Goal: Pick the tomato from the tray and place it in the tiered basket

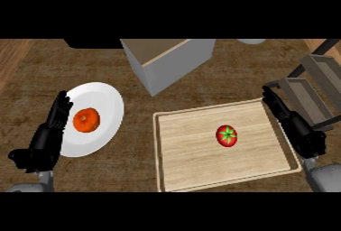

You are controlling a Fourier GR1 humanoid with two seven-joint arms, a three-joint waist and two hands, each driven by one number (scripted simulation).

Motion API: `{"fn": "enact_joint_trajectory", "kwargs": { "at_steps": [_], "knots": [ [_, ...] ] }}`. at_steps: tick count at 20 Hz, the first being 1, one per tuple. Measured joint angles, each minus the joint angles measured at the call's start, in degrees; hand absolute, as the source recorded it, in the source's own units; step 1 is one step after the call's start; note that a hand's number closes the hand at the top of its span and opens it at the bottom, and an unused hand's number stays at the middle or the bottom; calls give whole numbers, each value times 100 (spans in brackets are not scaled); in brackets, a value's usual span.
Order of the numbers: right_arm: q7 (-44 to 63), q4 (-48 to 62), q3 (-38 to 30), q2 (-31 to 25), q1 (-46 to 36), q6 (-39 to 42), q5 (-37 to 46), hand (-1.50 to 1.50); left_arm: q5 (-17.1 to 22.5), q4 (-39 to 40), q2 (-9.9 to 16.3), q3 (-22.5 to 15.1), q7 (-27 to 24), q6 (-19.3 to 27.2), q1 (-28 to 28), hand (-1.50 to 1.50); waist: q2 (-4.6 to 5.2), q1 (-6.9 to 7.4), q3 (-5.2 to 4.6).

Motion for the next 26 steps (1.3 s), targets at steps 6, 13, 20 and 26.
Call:
{"fn": "enact_joint_trajectory", "kwargs": {
  "at_steps": [6,13,20,26],
  "knots": [
    [-700,-176,-1113,462,-207,325,-1330,150,-246,-126,-217,-142,211,323,-269,0,-35,-188,-3],
    [-656,141,-1806,1248,53,1029,-2967,-150,-419,-212,-577,-494,664,542,-554,0,-31,-241,13],
    [-1015,-181,-2219,380,1058,2989,-3241,-150,-682,-341,-795,-733,998,753,-596,0,-41,-215,-22],
    [-976,-997,-2395,-937,1381,2863,-1670,-150,-722,-392,-738,-707,1107,757,-583,0,-76,-280,-51]
  ]
}}
